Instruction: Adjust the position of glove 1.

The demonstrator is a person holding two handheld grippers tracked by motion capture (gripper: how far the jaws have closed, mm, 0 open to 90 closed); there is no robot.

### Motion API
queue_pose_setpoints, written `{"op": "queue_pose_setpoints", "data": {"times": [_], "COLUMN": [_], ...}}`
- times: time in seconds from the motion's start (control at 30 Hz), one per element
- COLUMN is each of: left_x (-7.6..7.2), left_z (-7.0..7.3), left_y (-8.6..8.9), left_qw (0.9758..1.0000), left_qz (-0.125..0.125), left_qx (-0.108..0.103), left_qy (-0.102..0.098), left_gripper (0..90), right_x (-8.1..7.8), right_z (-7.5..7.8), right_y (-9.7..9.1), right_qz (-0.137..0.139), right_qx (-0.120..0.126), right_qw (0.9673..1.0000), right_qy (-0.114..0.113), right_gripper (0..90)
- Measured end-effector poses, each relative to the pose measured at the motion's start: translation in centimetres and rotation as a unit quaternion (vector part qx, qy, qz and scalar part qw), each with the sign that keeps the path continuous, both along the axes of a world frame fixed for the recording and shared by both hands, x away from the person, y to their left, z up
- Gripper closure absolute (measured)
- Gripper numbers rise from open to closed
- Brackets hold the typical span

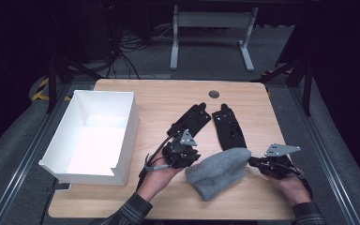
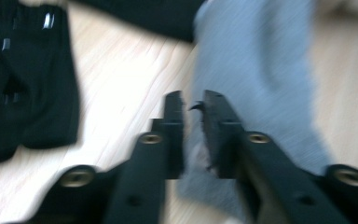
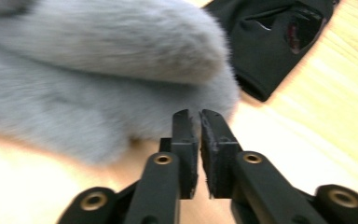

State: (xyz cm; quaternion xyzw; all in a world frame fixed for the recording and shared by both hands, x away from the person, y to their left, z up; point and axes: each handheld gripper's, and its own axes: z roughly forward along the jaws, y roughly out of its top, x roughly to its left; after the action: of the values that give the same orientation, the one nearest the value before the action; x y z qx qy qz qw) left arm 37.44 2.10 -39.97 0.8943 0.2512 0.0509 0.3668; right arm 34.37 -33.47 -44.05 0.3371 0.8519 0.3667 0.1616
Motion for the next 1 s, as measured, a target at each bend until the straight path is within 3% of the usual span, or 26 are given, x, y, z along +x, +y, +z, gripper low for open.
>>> {"op": "queue_pose_setpoints", "data": {"times": [0.07,0.17,0.3,0.43,0.57,0.63,0.7,0.8,0.93,1.0], "left_x": [0.6,1.4,2.0,2.1,1.9,1.9,1.7,1.7,1.6,1.3], "left_z": [-1.2,-2.8,-4.2,-4.6,-4.9,-5.0,-5.2,-5.2,-5.0,-4.7], "left_y": [0.1,-0.1,-0.3,-0.2,-0.5,-0.6,-0.8,-0.9,-0.9,-1.0], "left_qw": [0.9997,0.9988,0.9978,0.9973,0.9972,0.9970,0.9970,0.9969,0.9967,0.9970], "left_qz": [0.006,0.010,0.015,0.011,0.008,0.006,0.000,-0.001,-0.005,-0.009], "left_qx": [0.018,0.037,0.044,0.046,0.048,0.052,0.053,0.049,0.043,0.029], "left_qy": [0.013,0.032,0.048,0.056,0.056,0.058,0.057,0.061,0.069,0.072], "left_gripper": [89.4,89.6,89.6,89.6,89.6,89.6,89.6,89.6,89.8,89.9], "right_x": [-0.8,-1.9,-3.0,-3.5,-3.8,-3.8,-3.8,-3.4,-3.0,-3.1], "right_z": [0.3,0.5,0.6,1.1,1.2,1.1,0.8,0.6,0.4,0.5], "right_y": [0.1,0.7,2.7,5.3,8.9,9.6,11.7,13.6,14.2,14.1], "right_qz": [0.012,0.035,0.081,0.126,0.170,0.177,0.198,0.205,0.201,0.199], "right_qx": [0.007,0.021,0.026,0.043,0.030,0.029,0.031,0.018,0.012,0.016], "right_qw": [0.9999,0.9991,0.9964,0.9911,0.9850,0.9839,0.9796,0.9786,0.9795,0.9799], "right_qy": [-0.001,0.004,0.003,0.001,0.001,0.001,0.009,0.010,0.009,0.003], "right_gripper": [89.5,89.8,89.8,89.8,89.8,89.8,89.8,89.8,89.9,89.9]}}
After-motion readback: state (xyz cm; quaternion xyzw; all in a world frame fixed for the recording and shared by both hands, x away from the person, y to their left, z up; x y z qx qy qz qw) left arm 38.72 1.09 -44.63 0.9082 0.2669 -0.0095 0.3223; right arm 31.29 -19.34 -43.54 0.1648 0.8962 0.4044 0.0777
